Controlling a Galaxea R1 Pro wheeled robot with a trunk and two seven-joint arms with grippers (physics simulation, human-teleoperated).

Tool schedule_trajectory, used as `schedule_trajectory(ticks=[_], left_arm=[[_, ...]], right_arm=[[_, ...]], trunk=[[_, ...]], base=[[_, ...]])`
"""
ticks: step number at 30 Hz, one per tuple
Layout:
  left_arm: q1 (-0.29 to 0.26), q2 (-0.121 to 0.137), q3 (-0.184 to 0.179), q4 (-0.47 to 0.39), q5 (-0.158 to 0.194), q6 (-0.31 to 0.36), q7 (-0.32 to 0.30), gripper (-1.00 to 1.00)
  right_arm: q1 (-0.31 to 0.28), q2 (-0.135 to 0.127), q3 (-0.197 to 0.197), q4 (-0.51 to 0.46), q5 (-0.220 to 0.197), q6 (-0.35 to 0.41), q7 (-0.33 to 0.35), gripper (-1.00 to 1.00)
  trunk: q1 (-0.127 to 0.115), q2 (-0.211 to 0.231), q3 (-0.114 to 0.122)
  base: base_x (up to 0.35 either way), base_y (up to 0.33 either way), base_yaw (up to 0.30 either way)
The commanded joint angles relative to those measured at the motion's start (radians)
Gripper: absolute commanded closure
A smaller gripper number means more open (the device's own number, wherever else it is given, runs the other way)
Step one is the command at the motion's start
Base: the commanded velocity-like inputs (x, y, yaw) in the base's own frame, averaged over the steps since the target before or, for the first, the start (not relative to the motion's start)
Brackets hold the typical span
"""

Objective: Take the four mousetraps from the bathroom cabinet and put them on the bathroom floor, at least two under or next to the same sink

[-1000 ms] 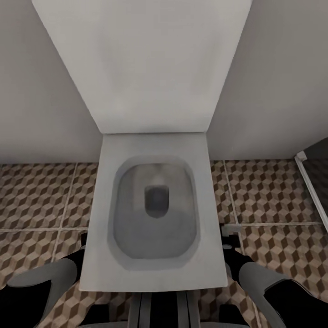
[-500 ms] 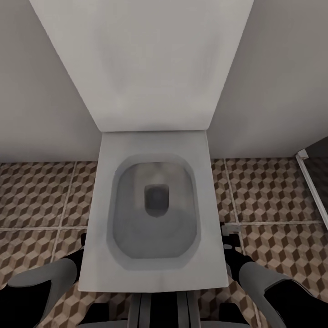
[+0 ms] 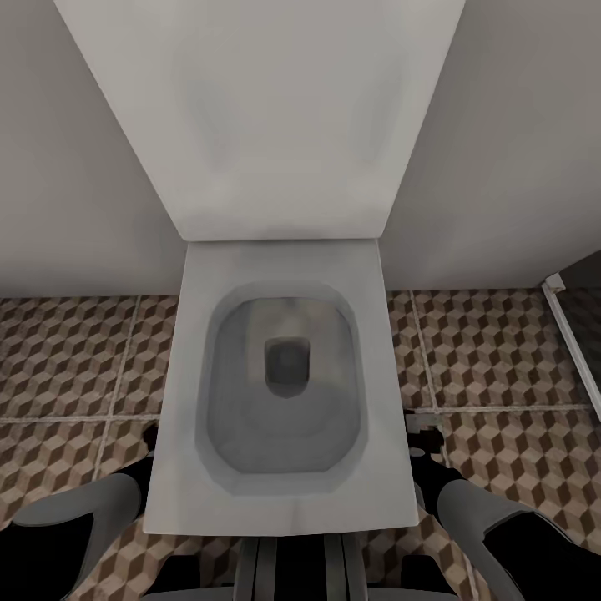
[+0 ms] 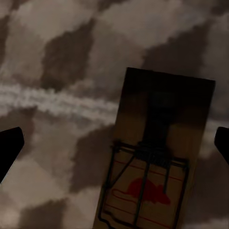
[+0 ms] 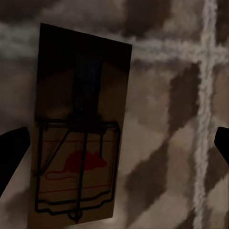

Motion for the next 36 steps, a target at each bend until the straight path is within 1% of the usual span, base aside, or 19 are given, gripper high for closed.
schedule_trajectory(ticks=[1,10,36], left_arm=[[0.000,0.001,0.000,0.000,0.000,0.000,0.000,-1.00],[0.000,0.010,0.001,-0.001,0.000,0.000,-0.001,-1.00],[0.000,0.010,-0.001,-0.002,0.000,-0.002,-0.001,-1.00]], right_arm=[[0.001,0.000,-0.011,0.002,-0.008,0.010,-0.001,-1.00],[0.001,0.000,-0.011,0.002,-0.008,0.010,-0.001,-1.00],[0.001,-0.001,-0.011,0.002,-0.008,0.010,-0.001,-1.00]], trunk=[[0.000,0.000,0.000],[0.000,0.000,0.000],[0.000,0.000,0.000]], base=[[0.000,0.000,0.000],[0.000,0.000,0.000],[0.000,0.000,0.000]])
